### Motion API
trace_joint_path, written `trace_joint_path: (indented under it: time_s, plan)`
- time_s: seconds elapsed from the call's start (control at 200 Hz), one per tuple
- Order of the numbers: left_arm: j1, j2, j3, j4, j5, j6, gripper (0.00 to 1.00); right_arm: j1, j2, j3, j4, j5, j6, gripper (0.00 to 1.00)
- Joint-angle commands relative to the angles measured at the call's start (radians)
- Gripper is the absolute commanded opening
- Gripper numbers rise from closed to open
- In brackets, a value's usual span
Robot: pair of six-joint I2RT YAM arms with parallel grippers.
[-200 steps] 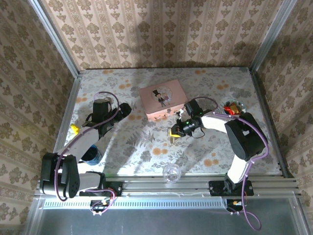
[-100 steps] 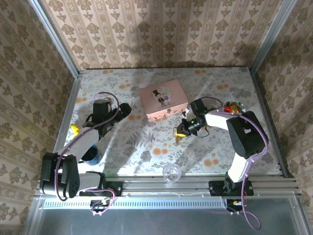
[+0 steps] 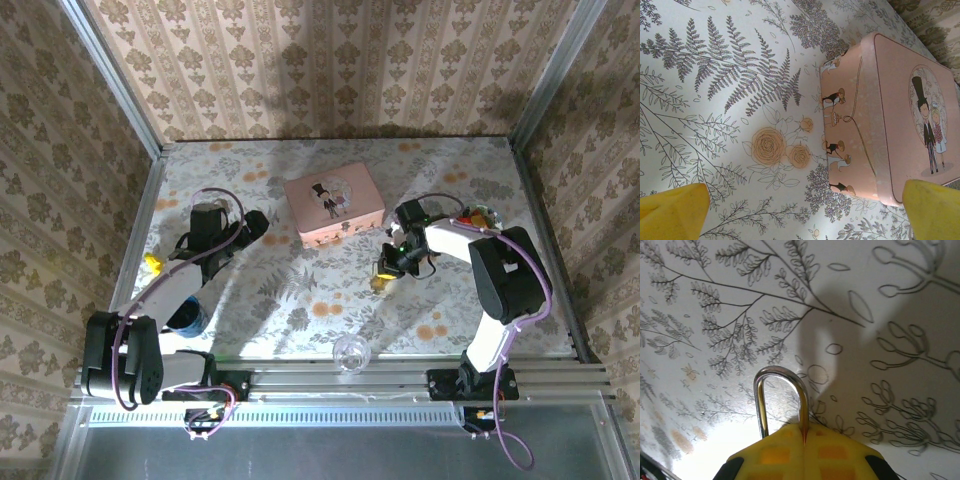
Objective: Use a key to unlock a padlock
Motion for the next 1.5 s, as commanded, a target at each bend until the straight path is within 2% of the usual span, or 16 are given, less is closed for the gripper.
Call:
trace_joint_path:
  time_s: [0.0,0.13,0.325,0.59,0.715,0.855,1.025,1.255,1.415,1.465,1.495]
  plan:
    - [0.007,0.014,-0.004,0.008,-0.007,-0.004,1.00,-0.006,-0.024,0.019,-0.079,0.117,-0.024,0.00]
    - [0.007,0.021,-0.004,0.010,-0.005,-0.003,1.00,-0.006,-0.033,0.041,-0.094,0.168,-0.025,0.00]
    - [0.007,0.024,-0.006,0.011,-0.004,-0.001,1.00,-0.006,-0.020,0.078,-0.095,0.176,-0.033,0.00]
    - [0.020,0.005,-0.005,-0.008,-0.004,0.011,1.00,-0.006,-0.042,0.086,-0.106,0.192,-0.032,0.24]
    - [0.037,-0.016,0.003,-0.042,-0.012,0.035,1.00,-0.006,-0.074,0.092,-0.129,0.209,-0.032,0.28]
    - [0.080,-0.054,0.023,-0.099,-0.022,0.085,1.00,-0.006,-0.157,0.104,-0.167,0.250,-0.038,0.31]
    - [0.134,-0.141,0.036,-0.178,-0.074,0.162,1.00,-0.006,-0.315,0.095,-0.213,0.375,-0.049,0.35]
    - [0.176,-0.245,0.007,-0.192,-0.244,0.298,1.00,-0.017,-0.568,-0.015,-0.156,0.567,-0.071,0.45]
    - [0.192,-0.282,-0.071,-0.061,-0.317,0.356,1.00,-0.019,-0.739,-0.132,-0.041,0.673,-0.101,0.58]
    - [0.192,-0.285,-0.114,0.019,-0.346,0.383,1.00,-0.020,-0.788,-0.178,0.031,0.712,-0.110,0.67]
    - [0.193,-0.285,-0.137,0.062,-0.367,0.397,1.00,-0.021,-0.815,-0.205,0.064,0.736,-0.118,0.83]
